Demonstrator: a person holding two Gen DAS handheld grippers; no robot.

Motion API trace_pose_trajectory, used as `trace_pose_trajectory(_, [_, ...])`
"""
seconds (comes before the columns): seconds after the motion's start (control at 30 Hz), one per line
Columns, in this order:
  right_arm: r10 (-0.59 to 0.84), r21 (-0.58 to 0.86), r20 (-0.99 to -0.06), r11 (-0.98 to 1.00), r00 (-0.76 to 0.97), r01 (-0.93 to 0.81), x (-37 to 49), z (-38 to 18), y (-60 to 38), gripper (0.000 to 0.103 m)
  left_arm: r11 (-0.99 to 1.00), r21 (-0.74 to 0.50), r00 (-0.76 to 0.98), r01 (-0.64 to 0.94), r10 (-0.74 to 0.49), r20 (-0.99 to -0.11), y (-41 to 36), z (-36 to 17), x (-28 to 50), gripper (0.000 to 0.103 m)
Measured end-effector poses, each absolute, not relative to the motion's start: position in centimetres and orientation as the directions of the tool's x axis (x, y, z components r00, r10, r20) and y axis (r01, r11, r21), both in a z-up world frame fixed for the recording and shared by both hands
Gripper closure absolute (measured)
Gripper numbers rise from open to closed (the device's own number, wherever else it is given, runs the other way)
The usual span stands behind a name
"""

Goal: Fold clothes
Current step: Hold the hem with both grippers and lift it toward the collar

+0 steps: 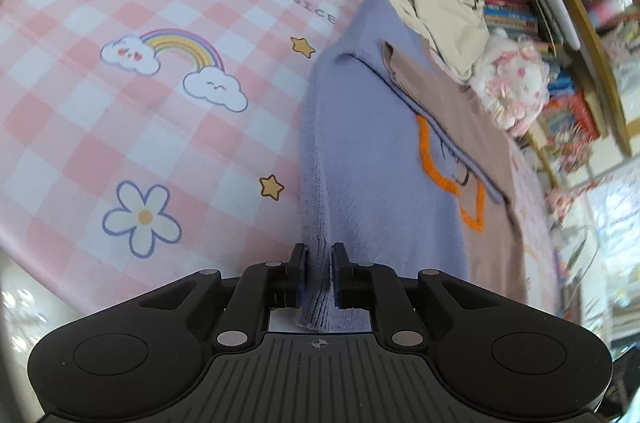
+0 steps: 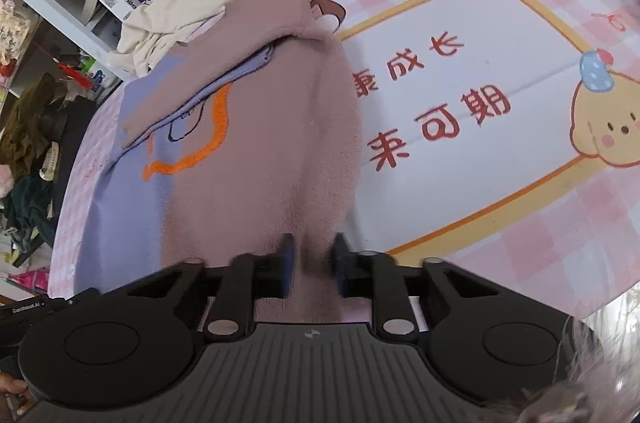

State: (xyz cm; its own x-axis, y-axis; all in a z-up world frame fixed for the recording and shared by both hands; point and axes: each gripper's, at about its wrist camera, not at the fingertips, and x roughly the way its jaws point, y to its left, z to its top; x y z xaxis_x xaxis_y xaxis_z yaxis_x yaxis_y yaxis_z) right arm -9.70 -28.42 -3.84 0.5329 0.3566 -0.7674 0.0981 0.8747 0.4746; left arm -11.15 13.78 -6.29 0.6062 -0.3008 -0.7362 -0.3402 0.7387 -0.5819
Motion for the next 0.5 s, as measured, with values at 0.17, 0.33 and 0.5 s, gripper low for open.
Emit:
trace_pose_trajectory(0.17, [0.362, 0.474, -0.764, 0.877, 0.535, 0.083, -10.1, -3.9, -29.3, 0.094, 0.744, -0.581, 0.614, -0.33, -0.298, -0.73, 13.7, -6.4, -11.3, 0.099])
trace_pose_trajectory(0.33, [0.368, 0.482, -0.752, 0.873, 0.547, 0.075, -11.1, -3.1, -30.3, 0.094, 0.782, -0.545, 0.611, -0.3, -0.281, -0.74, 12.0, -5.5, -12.3, 0.099])
trace_pose_trajectory(0.5, [0.392, 0.517, -0.734, 0.852, 0.554, 0.082, -12.8, -2.5, -32.4, 0.093, 0.757, -0.58, 0.626, -0.302, -0.301, -0.72, 10.8, -4.8, -14.6, 0.099])
